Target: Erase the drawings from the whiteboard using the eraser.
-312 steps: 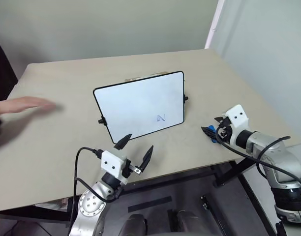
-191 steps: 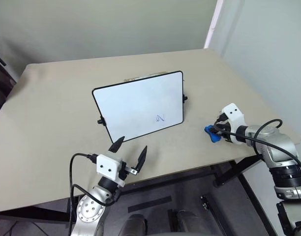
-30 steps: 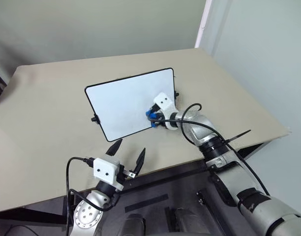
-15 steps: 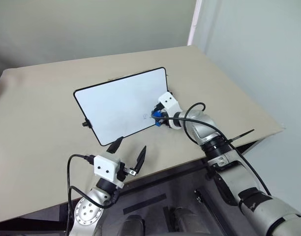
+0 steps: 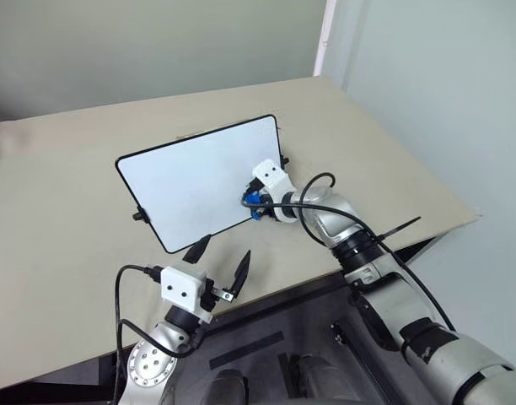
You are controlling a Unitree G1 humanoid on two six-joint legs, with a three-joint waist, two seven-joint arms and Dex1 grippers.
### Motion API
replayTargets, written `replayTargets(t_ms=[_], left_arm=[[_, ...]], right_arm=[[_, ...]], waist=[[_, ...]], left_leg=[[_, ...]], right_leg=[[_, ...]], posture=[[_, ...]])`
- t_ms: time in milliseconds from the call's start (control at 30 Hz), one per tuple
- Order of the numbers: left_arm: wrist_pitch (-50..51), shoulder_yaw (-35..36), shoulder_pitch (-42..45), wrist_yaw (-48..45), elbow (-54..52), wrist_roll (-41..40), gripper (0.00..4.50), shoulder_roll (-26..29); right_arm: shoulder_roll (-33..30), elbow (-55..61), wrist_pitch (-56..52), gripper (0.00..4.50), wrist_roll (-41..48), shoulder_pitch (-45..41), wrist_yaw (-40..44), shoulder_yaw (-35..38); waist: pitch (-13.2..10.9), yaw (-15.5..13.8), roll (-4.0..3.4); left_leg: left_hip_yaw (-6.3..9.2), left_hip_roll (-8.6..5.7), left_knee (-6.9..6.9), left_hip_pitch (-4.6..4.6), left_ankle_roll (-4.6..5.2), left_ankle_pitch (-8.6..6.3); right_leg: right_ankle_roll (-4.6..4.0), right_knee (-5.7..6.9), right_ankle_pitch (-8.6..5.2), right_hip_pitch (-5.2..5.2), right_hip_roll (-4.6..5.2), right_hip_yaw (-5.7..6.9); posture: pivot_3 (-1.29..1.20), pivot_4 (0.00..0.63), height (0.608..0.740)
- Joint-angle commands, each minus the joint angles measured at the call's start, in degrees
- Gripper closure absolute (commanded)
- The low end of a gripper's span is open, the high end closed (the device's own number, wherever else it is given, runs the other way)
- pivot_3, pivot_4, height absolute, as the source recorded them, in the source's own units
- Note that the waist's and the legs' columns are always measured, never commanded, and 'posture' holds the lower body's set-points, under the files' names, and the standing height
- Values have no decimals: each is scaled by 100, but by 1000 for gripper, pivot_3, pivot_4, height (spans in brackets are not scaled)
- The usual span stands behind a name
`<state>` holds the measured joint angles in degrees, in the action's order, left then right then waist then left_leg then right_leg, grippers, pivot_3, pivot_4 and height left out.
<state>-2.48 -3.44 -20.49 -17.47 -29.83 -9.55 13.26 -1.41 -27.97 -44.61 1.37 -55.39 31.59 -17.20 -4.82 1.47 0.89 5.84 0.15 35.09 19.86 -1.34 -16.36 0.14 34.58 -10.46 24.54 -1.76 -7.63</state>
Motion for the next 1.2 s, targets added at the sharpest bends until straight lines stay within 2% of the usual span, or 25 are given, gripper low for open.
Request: replayTargets(t_ms=[33,300,833,1200], left_arm=[[-106,-24,13,-49,-147,-18,0,-6],[-126,-22,-5,-38,-143,-5,0,-15],[-84,-45,69,-87,-74,-22,0,-1],[-56,-59,81,-104,-95,4,0,-34]], right_arm=[[258,181,32,3254,16,-252,65,-102],[459,227,-51,3254,-23,-198,93,-236],[108,-338,-521,3254,76,-366,-318,474],[58,-576,-645,3254,-10,-425,-505,550]], waist=[[0,1,0],[-1,-12,-7],[0,-71,-8],[17,-89,-3]], left_leg=[[0,0,0,1,0,0],[1,1,3,-8,0,-11],[1,0,10,2,-16,-23],[1,0,10,0,-10,-20]], right_leg=[[-2,0,1,2,0,1],[-12,0,8,13,-1,9],[-20,-3,14,12,-1,6],[-12,-2,21,11,-1,6]], posture=[[0,150,730],[0,150,730],[0,150,730],[0,150,730]])
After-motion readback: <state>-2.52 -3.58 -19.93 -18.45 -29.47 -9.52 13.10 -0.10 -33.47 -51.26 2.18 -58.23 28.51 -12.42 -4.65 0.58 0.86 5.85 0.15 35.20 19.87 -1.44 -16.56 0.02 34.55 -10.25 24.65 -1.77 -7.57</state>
